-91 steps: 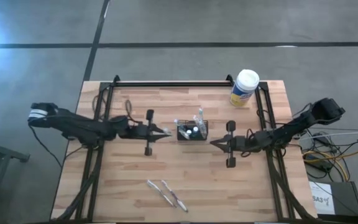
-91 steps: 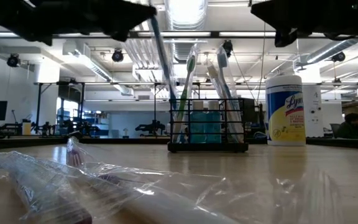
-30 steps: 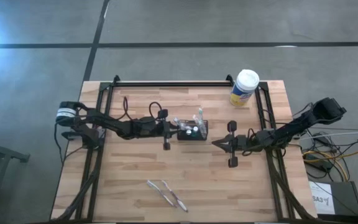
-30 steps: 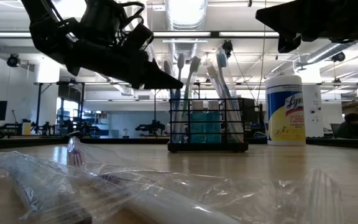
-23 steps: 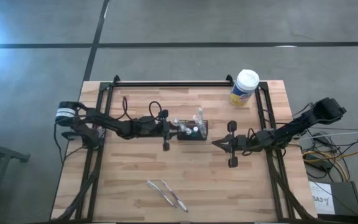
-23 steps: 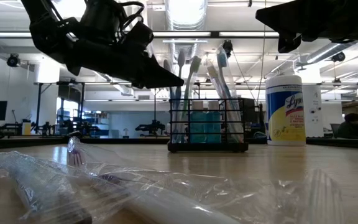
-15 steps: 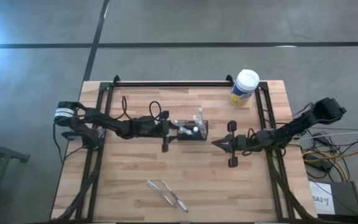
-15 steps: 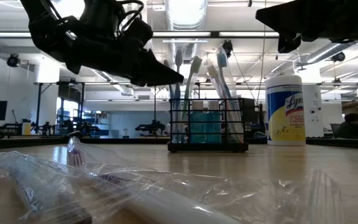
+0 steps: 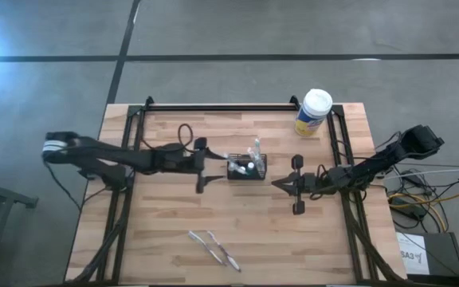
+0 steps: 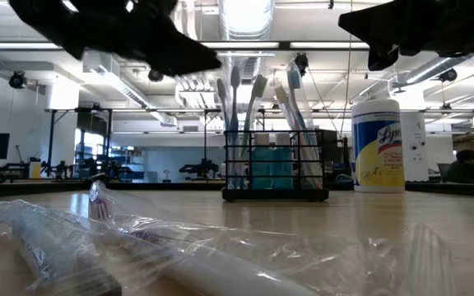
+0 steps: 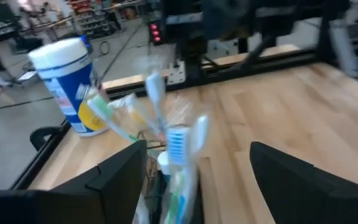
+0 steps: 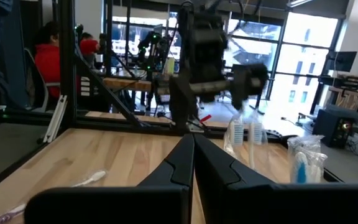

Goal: Pick & Place toothbrushing station
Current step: Put the right purple toothbrush into the wire organizer

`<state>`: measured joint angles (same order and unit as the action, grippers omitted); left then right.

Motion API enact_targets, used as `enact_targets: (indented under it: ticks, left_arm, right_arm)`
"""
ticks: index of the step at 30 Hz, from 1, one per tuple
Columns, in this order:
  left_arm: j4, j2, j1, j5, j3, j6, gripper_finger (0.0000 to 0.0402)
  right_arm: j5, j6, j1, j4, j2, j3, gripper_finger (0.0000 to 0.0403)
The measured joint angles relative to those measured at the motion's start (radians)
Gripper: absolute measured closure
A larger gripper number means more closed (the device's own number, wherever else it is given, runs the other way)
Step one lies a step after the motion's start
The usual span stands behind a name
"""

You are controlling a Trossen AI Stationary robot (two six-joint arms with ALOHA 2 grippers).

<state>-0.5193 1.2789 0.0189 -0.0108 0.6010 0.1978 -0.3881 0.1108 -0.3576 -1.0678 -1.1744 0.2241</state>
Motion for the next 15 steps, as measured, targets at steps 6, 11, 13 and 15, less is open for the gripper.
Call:
enact_targets:
  ticks: [6,11,13,15]
  left_arm:
    - [0.397,-0.304,-0.038,0.073,0.0,0.036,0.014]
    - [0.625,-0.526,-0.068,0.074,-0.016,0.002,0.0233]
    - [0.63,-0.608,-0.076,0.074,-0.045,-0.017,0.0287]
    - [0.633,-0.684,-0.08,0.074,-0.079,-0.02,0.0349]
  right_arm:
    - [0.0,-0.012,0.0,0.018,0.0,0.0,0.0394]
    - [-0.002,-0.024,0.003,0.036,0.04,0.0,0.0394]
    - [0.003,-0.023,0.017,0.097,0.101,0.0,0.0394]
    - [0.023,-0.028,0.043,0.206,0.189,0.0,0.0394]
